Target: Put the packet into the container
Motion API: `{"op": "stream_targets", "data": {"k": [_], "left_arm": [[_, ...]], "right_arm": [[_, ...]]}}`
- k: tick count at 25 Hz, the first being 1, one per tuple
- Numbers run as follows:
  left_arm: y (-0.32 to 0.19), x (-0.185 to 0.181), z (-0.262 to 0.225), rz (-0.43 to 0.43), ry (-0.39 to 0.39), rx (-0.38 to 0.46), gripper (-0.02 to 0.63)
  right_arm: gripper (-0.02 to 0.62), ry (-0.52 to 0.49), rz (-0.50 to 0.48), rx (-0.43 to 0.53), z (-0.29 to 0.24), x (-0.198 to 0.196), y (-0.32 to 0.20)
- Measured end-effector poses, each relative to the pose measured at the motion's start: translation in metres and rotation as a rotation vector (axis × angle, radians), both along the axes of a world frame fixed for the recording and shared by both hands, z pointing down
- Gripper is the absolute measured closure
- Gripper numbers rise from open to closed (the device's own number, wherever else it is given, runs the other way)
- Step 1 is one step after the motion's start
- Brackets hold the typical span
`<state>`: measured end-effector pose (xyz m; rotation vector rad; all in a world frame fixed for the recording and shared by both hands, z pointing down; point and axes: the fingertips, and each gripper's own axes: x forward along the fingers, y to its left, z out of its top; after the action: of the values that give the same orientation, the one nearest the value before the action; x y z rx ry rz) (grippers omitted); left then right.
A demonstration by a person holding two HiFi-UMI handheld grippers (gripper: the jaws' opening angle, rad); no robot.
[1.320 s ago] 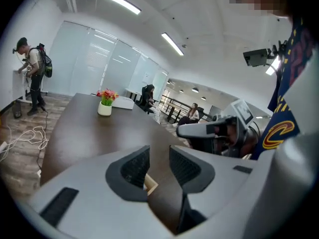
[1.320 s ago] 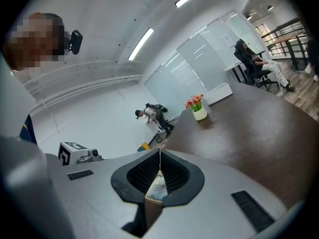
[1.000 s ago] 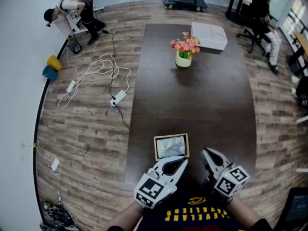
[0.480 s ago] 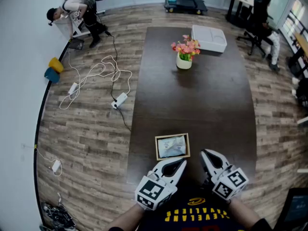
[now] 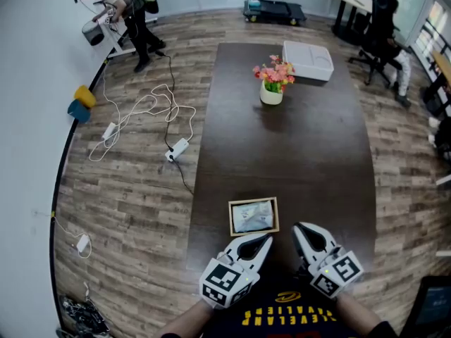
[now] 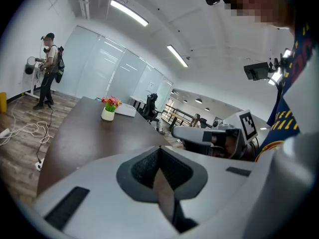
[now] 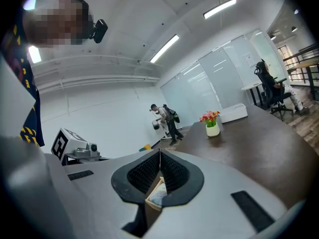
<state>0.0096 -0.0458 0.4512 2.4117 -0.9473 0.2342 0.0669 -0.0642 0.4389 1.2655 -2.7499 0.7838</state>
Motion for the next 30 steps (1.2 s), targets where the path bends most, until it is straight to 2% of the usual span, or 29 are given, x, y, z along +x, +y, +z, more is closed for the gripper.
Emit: {"op": "stream_targets", "data": {"k": [15, 30], "left_arm": [[0.001, -0.001, 0.012, -0.012, 0.007, -0.048, 0.606], [0.002, 0.0, 0.011, -0.001, 0.009, -0.052, 0.606]], "right_arm": [[0.584, -0.029, -0.013, 0.012, -0.002, 0.001, -0.002], [0.584, -0.029, -0.019, 0.014, -0.006, 0.0, -0.005]]}}
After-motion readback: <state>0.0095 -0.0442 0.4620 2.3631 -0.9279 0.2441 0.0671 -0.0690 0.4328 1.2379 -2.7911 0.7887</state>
